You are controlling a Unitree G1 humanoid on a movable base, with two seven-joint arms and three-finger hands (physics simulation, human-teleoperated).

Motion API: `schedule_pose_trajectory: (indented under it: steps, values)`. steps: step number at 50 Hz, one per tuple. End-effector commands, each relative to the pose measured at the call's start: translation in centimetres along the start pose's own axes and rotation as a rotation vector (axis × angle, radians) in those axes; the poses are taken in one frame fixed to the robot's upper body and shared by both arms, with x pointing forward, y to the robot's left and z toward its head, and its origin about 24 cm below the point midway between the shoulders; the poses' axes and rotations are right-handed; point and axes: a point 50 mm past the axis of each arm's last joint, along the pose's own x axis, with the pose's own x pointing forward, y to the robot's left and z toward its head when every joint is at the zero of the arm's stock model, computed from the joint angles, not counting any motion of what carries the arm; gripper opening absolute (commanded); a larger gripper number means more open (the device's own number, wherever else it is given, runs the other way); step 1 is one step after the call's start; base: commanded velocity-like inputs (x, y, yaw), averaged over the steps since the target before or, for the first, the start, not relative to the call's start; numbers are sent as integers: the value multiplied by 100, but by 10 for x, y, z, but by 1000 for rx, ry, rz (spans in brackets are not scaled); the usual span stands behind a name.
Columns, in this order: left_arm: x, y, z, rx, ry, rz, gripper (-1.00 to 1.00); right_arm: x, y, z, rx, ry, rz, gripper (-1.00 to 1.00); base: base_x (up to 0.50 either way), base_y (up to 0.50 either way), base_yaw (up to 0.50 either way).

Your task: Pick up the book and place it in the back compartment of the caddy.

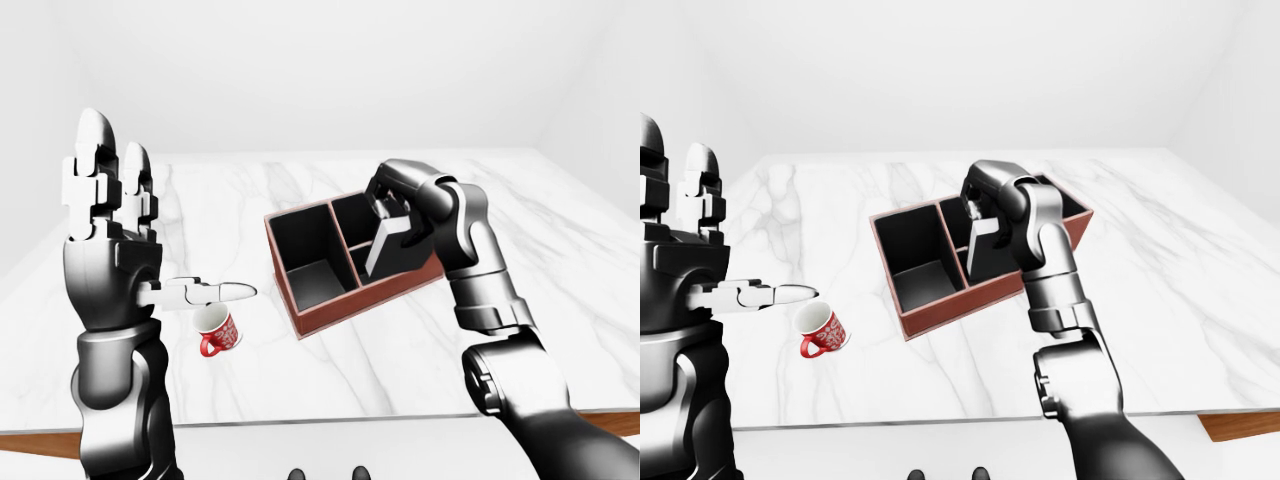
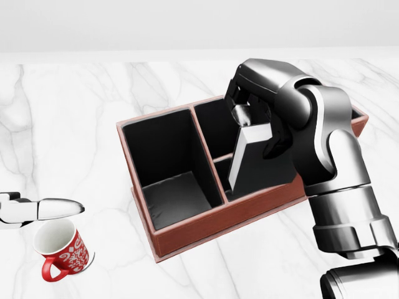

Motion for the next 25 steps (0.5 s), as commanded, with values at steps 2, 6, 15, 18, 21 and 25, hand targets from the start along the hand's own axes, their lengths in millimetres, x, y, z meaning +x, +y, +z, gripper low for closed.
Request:
schedule_pose_trajectory:
  steps: [2,6,15,18,21,25]
  values:
    - [0,0,0,0,-1,1,100,9,1,-2,8,24,49,-100,0,0,0]
    - [0,0,0,0,-1,0,100,14,4,-3,8,30,78,-100,0,0,0]
    - [0,0,0,-1,-2,1,100,18,2,2,-1,19,92,-100,0,0,0]
    - [0,0,0,0,1,1,100,20,1,3,-7,18,89,-100,0,0,0]
    - [0,0,1,0,-5,2,100,22,1,4,-13,13,77,-100,0,0,0]
    - [0,0,0,0,-1,1,100,24,2,5,-23,4,62,-100,0,0,0]
